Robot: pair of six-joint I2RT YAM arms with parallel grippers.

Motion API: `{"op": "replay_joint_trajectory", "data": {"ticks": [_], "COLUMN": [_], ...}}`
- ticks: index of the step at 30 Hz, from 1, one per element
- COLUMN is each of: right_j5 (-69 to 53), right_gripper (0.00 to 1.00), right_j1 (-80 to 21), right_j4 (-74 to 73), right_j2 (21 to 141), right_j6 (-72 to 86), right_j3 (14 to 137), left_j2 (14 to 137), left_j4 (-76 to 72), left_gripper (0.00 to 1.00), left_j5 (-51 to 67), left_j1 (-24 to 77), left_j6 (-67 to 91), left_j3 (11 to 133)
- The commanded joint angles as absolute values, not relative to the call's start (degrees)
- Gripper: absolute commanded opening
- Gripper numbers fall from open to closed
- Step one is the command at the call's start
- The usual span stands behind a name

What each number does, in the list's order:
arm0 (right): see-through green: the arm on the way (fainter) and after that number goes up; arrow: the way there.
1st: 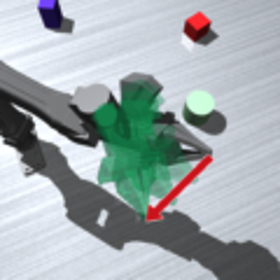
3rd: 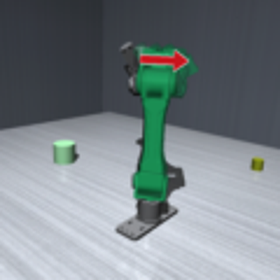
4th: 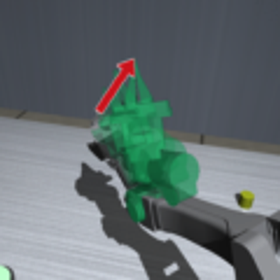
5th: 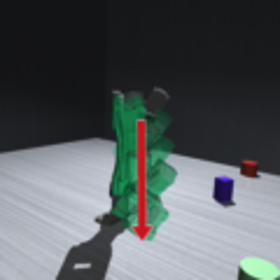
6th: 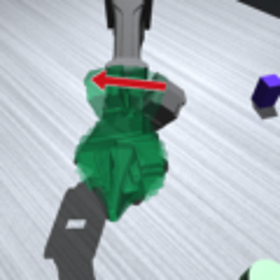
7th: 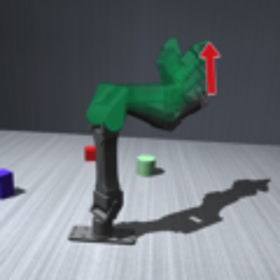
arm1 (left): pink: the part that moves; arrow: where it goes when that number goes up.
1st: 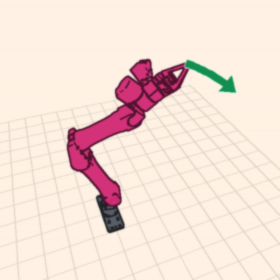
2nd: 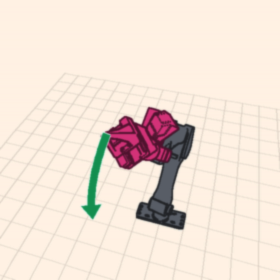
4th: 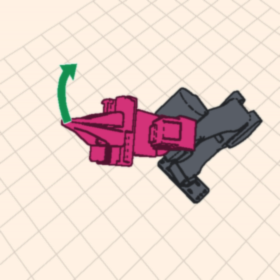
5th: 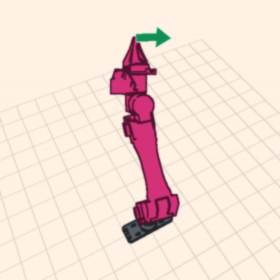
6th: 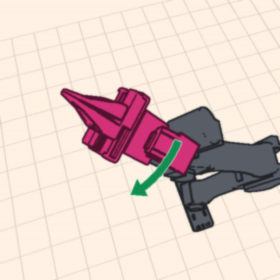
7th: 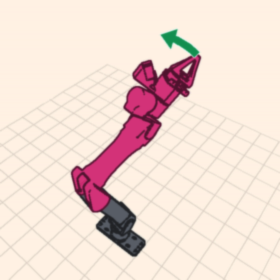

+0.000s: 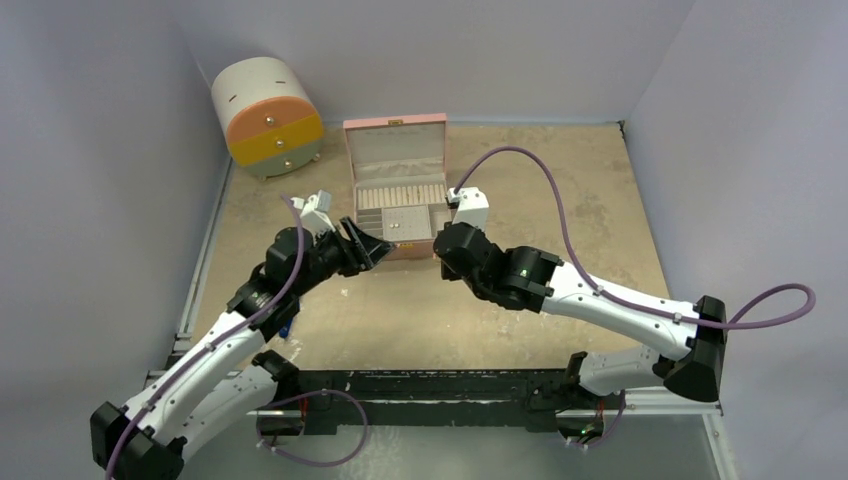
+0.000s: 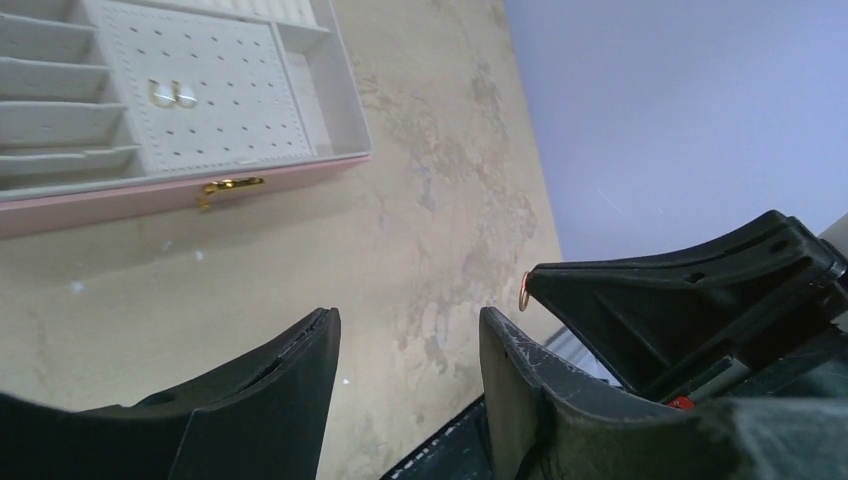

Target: Organize the mixed jewelry

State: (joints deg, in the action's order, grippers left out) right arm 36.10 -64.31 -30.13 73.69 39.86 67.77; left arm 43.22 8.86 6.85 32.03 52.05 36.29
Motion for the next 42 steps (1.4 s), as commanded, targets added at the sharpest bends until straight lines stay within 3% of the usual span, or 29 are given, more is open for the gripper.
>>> {"op": "replay_joint_trajectory", "data": {"ticks": [1, 12, 36, 42], "right_j5": [34.1, 31.7, 28.3, 28.4], "right_gripper": [0.00, 0.00, 0.00, 0.00], "right_j1": [-63.7, -63.0, -62.3, -62.3], "right_j4": [-26.3, -24.1, -21.9, -21.9], "right_j2": [71.9, 72.6, 73.2, 73.0], "right_j6": [36.0, 32.6, 33.3, 33.6], "right_j3": [68.2, 70.8, 72.7, 72.8], "left_j2": [46.7, 56.0, 59.5, 59.8], "left_j4": [-5.1, -14.7, -21.6, -21.6], "left_gripper": [0.53, 0.46, 0.29, 0.21], "left_j5": [15.4, 24.2, 32.0, 32.1], "left_j1": [32.0, 32.1, 32.1, 32.1], "left_j6": [56.8, 60.2, 62.9, 62.8], "left_j3": [35.5, 35.9, 35.5, 35.6]}}
